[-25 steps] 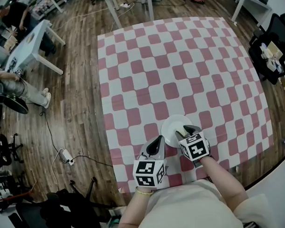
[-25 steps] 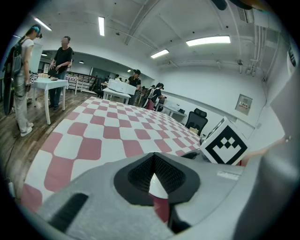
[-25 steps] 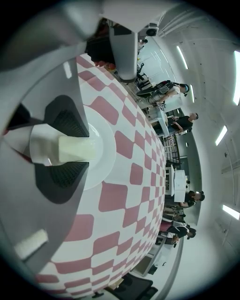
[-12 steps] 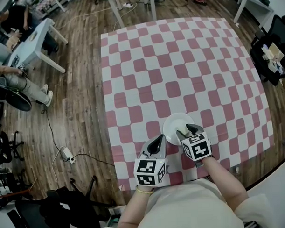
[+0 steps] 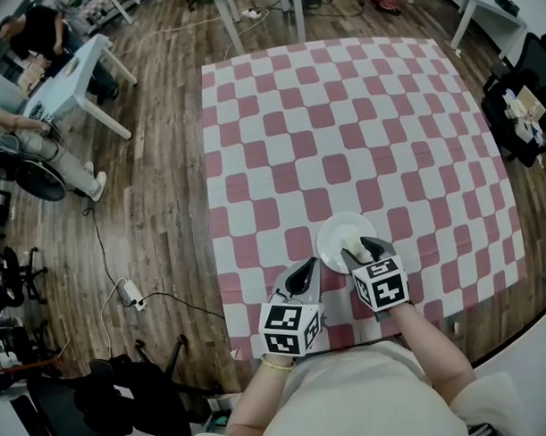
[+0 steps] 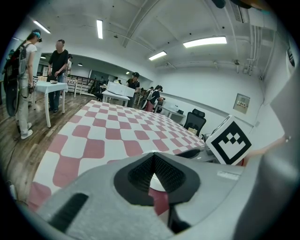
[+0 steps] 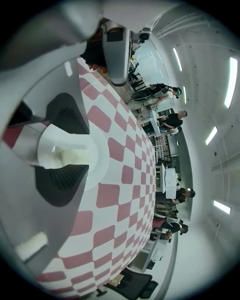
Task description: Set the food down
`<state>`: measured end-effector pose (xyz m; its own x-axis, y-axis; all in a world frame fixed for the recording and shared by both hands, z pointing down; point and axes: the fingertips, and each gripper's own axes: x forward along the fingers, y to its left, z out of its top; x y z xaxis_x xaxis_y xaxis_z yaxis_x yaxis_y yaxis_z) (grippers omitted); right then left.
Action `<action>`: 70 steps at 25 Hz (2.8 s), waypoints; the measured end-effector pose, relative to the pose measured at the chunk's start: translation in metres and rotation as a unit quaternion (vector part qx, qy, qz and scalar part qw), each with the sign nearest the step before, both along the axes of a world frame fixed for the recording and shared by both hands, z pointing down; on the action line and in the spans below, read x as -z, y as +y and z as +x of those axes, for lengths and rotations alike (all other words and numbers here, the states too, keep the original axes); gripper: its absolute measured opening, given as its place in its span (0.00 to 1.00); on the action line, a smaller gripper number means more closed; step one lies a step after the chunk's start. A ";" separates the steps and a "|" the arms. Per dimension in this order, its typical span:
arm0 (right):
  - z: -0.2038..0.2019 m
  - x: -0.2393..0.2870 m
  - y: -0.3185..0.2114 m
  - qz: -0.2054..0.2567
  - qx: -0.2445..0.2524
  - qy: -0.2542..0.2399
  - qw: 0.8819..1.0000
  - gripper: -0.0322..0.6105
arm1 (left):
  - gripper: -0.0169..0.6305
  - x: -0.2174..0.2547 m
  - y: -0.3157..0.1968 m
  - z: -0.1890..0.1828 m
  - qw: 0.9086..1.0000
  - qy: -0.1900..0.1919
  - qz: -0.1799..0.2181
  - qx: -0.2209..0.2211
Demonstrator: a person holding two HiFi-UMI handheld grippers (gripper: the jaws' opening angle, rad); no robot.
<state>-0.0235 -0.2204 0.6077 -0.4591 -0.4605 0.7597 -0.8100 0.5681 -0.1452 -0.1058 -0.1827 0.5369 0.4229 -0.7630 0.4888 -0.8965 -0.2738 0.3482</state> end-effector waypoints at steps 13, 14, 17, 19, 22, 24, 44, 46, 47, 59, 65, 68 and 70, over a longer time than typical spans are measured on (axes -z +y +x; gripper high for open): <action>-0.011 0.030 0.016 0.034 -0.014 -0.031 0.999 0.34 | 0.03 0.008 0.020 -0.004 1.000 -0.002 0.007 0.000; -0.013 0.031 0.018 0.034 -0.014 -0.034 0.999 0.34 | 0.03 0.008 0.022 -0.005 1.000 -0.002 0.007 0.001; -0.016 0.033 0.023 0.034 -0.012 -0.038 0.999 0.34 | 0.03 0.009 0.027 -0.004 1.000 -0.001 0.007 0.000; -0.016 0.035 0.026 0.033 -0.012 -0.040 0.999 0.33 | 0.03 0.010 0.029 -0.003 1.000 -0.001 0.008 -0.002; -0.017 0.039 0.030 0.035 -0.012 -0.044 0.998 0.32 | 0.03 0.011 0.032 -0.003 1.000 -0.001 0.010 -0.004; -0.018 0.042 0.033 0.037 -0.013 -0.046 0.998 0.32 | 0.03 0.013 0.035 -0.003 1.000 -0.001 0.011 -0.004; -0.025 0.069 0.064 0.061 -0.012 -0.072 0.995 0.26 | 0.03 0.023 0.066 -0.006 1.000 -0.007 0.022 -0.004; -0.022 0.072 0.066 0.064 -0.013 -0.073 0.995 0.25 | 0.03 0.023 0.069 -0.005 1.000 -0.009 0.022 -0.005; -0.021 0.073 0.068 0.066 -0.014 -0.074 0.995 0.25 | 0.03 0.023 0.071 -0.004 1.000 -0.009 0.022 -0.005; -0.014 0.089 0.087 0.084 -0.011 -0.089 0.992 0.17 | 0.03 0.030 0.090 0.003 0.999 -0.015 0.033 -0.003; -0.014 0.095 0.098 0.091 -0.012 -0.097 0.991 0.13 | 0.03 0.033 0.100 0.005 0.999 -0.019 0.037 -0.002; -0.013 0.099 0.103 0.098 -0.016 -0.100 0.990 0.09 | 0.03 0.036 0.105 0.005 0.999 -0.021 0.041 -0.001; -0.012 0.101 0.108 0.102 -0.017 -0.102 0.989 0.06 | 0.03 0.038 0.109 0.005 0.999 -0.022 0.043 0.000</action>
<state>-0.0355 -0.1127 0.5065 -0.5750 -0.6121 0.5429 -0.7946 0.5757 -0.1925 -0.1010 -0.0742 0.4991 0.4021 -0.8038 0.4385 -0.9105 -0.3006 0.2839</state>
